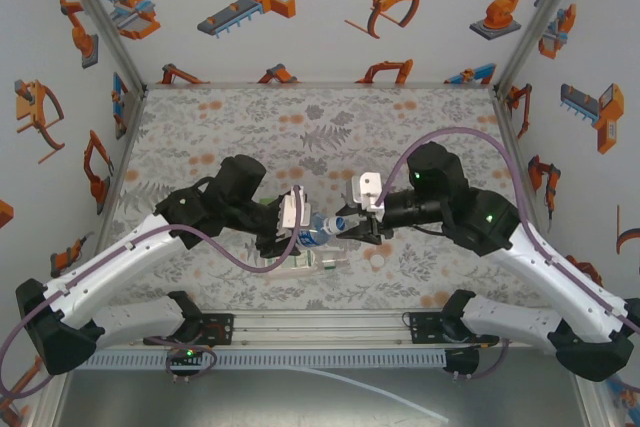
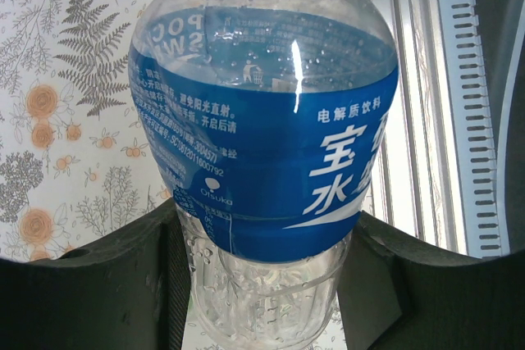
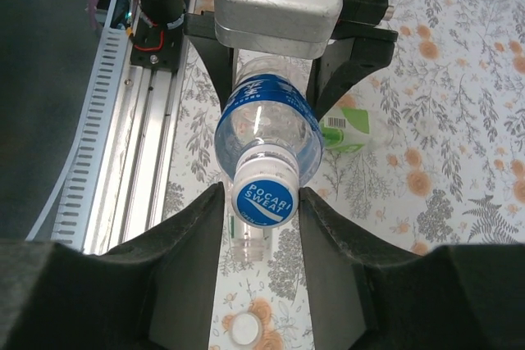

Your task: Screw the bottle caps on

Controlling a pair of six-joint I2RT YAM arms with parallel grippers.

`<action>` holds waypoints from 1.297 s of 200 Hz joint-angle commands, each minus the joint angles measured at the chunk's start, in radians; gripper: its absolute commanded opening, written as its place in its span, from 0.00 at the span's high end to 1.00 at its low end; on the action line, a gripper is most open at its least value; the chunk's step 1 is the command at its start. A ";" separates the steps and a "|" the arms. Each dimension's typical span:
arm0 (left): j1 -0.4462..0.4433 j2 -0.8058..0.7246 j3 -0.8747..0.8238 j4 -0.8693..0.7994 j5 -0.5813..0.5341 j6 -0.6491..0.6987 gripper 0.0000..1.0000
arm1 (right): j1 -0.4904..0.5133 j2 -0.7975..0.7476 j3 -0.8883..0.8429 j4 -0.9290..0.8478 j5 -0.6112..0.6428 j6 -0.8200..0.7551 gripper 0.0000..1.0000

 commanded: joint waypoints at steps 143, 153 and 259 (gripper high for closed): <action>-0.007 -0.010 0.001 0.100 -0.054 -0.028 1.00 | 0.011 0.085 -0.079 -0.003 0.449 1.536 1.00; -0.007 -0.006 0.001 0.106 -0.062 -0.028 1.00 | 0.010 0.088 -0.096 0.027 0.449 1.646 1.00; -0.007 0.001 -0.001 0.092 -0.078 -0.010 1.00 | 0.009 0.076 -0.012 0.004 0.499 1.570 0.46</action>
